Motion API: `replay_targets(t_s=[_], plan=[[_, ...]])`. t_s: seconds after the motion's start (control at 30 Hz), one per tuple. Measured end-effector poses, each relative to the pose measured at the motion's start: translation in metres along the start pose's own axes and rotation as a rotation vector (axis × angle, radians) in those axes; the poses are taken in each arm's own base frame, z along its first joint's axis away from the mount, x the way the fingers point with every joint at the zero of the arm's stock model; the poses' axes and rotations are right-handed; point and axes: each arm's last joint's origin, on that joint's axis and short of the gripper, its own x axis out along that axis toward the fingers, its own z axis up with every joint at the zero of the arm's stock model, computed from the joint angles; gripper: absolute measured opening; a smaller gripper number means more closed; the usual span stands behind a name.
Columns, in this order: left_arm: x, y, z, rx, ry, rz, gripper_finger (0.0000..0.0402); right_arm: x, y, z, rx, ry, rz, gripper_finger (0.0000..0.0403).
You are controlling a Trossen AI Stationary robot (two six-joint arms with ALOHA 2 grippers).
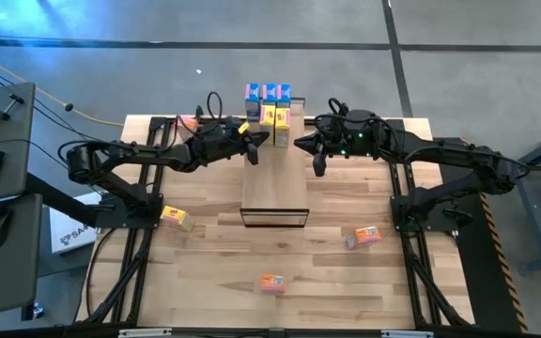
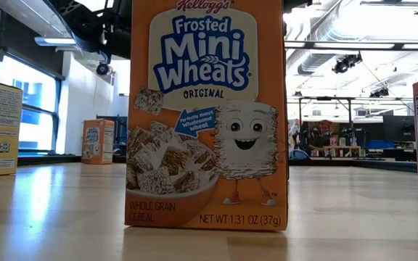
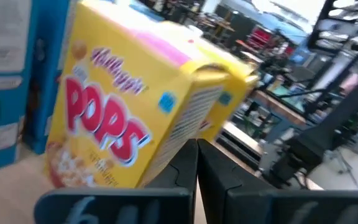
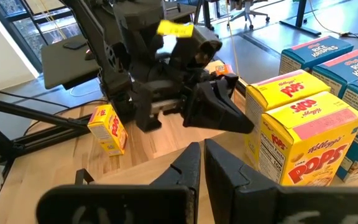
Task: Stack cereal on shelf
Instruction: Put the right yellow cereal box on the shelf aligned with the yellow cereal box, then put the yellow cereal box on the shelf aligned with the yellow cereal boxes
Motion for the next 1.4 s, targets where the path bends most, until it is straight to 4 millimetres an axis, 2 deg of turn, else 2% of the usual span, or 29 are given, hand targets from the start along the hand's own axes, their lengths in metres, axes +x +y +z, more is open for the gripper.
replay_targets(t_s=[0.17, 0.27, 0.4, 0.57, 0.7, 0.83, 0.9, 1.0, 1.17, 1.27, 1.4], plan=[[-0.017, -0.009, 0.018, 0.023, 0.007, -0.086, 0.0000, 0.000, 0.000, 0.000, -0.009, -0.001, -0.004, 0.0013], [-0.034, -0.016, 0.029, -0.037, 0.049, -0.155, 0.0000, 0.000, -0.001, 0.000, -0.027, -0.003, -0.021, 0.0013], [-0.061, -0.029, 0.041, -0.123, 0.137, -0.263, 0.0000, 0.000, -0.001, 0.000, -0.053, -0.003, -0.022, 0.0013], [-0.105, -0.049, 0.043, -0.121, 0.327, -0.264, 0.0000, 0.000, -0.002, 0.000, -0.085, 0.005, 0.033, 0.0013], [-0.139, -0.068, 0.055, -0.122, 0.537, -0.137, 0.0000, 0.000, -0.004, 0.000, -0.099, 0.018, 0.074, 0.0013], [-0.167, -0.086, 0.065, -0.228, 0.721, 0.020, 0.0000, 0.000, -0.004, -0.003, -0.144, 0.050, 0.072, 0.0013], [-0.178, -0.093, 0.067, -0.352, 0.817, 0.128, 0.0000, -0.001, -0.006, -0.006, -0.157, 0.080, 0.070, 0.0013], [-0.192, -0.098, 0.061, -0.635, 0.928, 0.397, 0.0000, -0.002, -0.012, -0.011, -0.131, 0.145, 0.126, 0.0013], [-0.201, -0.116, 0.044, -0.949, 0.940, 0.640, 0.0013, -0.004, -0.022, -0.015, -0.095, 0.202, 0.145, 0.0013], [-0.198, -0.124, 0.034, -1.061, 0.910, 0.759, 0.0044, -0.004, -0.023, -0.016, -0.137, 0.207, 0.161, 0.0013], [-0.197, -0.134, 0.017, -1.106, 0.913, 0.903, 0.0103, -0.005, -0.022, -0.016, -0.178, 0.205, 0.206, 0.0013]])
